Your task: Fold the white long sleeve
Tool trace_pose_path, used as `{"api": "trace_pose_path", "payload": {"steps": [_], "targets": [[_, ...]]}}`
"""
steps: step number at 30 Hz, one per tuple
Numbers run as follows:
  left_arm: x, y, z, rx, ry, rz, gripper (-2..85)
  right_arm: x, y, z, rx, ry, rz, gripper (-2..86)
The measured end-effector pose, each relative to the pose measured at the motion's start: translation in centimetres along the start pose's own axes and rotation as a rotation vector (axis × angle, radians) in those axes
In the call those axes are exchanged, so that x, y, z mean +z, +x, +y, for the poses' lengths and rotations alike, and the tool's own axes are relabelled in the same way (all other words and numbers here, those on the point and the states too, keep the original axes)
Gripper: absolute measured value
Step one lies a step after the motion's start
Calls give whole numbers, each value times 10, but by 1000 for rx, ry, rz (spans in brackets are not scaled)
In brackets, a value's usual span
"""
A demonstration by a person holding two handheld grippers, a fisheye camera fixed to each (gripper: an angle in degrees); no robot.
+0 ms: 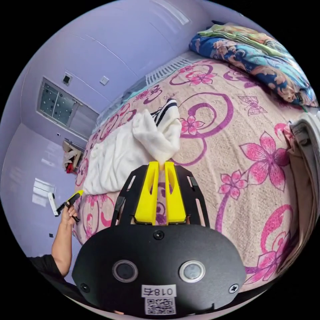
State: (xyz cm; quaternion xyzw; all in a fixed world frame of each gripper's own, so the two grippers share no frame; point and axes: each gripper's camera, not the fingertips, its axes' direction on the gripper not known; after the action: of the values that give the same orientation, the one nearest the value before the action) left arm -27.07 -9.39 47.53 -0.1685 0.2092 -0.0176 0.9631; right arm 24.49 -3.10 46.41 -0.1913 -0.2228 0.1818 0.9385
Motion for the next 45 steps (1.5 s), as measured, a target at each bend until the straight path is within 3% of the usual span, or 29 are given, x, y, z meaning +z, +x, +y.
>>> {"api": "trace_pose_path", "payload": {"steps": [5,9,12,19,21,23,26,29,34,36,41,45], "targets": [[-35,-25,-14,-47,203,-84,115,-31,-48,3,-310,165,123,82],[30,-5,-117,67,158,-160,128,3,-160,-45,-698,274,234,110],[106,14,-181,117,73,-199,137,72,-219,-83,-838,194,294,120],[254,30,-239,143,-129,-314,150,211,-243,-133,-837,-77,524,114],[285,31,-241,147,-204,-351,124,233,-232,-134,-797,-162,555,67],[302,33,-238,160,-216,-358,83,225,-231,-130,-782,-96,559,43],[296,43,-227,158,-80,-390,20,200,-225,-126,-732,-11,513,38],[267,62,-195,206,103,-344,4,147,-206,-114,-673,138,319,36],[172,96,-55,418,457,-65,-5,42,-155,-51,-721,279,-87,36],[142,92,1,450,492,41,-5,-12,-120,-4,-742,288,-274,36],[99,70,133,430,373,186,-3,-75,-68,92,-789,104,-448,38],[117,59,214,305,125,198,1,-64,-56,161,-816,-243,-292,50]]}}
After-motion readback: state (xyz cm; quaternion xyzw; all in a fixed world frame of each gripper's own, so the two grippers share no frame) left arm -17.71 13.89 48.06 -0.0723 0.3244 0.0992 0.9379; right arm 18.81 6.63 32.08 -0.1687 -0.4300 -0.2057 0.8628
